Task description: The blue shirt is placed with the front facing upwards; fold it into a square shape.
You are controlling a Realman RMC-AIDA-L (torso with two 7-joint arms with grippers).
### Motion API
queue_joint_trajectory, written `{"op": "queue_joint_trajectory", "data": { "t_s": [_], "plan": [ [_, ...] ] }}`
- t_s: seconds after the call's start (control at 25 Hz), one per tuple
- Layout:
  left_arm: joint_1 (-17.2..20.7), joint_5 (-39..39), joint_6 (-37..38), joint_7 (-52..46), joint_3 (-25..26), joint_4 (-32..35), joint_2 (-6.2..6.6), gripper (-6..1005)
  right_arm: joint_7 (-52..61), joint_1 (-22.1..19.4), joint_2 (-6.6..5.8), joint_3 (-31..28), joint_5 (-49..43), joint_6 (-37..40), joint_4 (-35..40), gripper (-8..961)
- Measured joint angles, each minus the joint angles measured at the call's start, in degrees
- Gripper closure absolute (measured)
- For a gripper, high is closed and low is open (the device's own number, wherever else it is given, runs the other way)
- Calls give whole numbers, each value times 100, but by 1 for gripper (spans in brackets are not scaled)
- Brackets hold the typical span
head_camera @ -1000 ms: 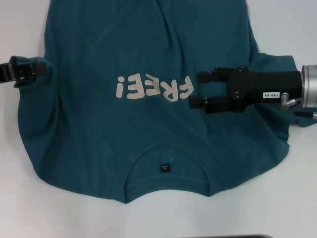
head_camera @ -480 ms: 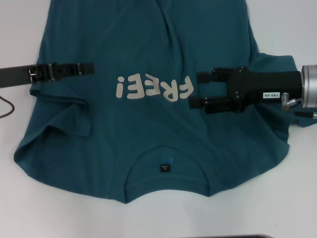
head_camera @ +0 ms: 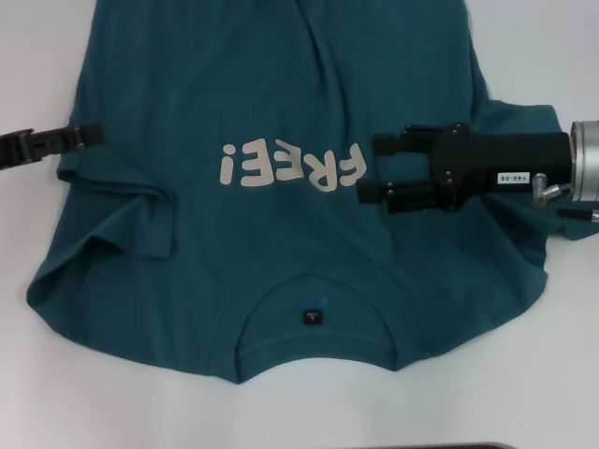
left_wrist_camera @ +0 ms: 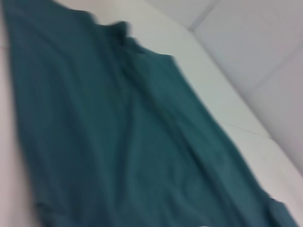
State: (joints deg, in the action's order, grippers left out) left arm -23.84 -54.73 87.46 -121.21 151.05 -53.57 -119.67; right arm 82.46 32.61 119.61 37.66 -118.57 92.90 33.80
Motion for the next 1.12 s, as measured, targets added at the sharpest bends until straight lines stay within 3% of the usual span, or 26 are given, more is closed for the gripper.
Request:
{"op": "queue_joint_trajectory", "data": {
  "t_s": [0.2,0.44,1.12],
  "plan": [
    [142,55,-489,-5,-55,74,14,289,-2,0,0,1,0,0,10,40],
    [24,387,-1046,-1,-76,395,2,290,3,0,0,-9,0,36,13,40],
    [-101,597,-1468,-1,-277,646,-47,300,39,-9,0,-4,0,59,22,39]
  ]
}}
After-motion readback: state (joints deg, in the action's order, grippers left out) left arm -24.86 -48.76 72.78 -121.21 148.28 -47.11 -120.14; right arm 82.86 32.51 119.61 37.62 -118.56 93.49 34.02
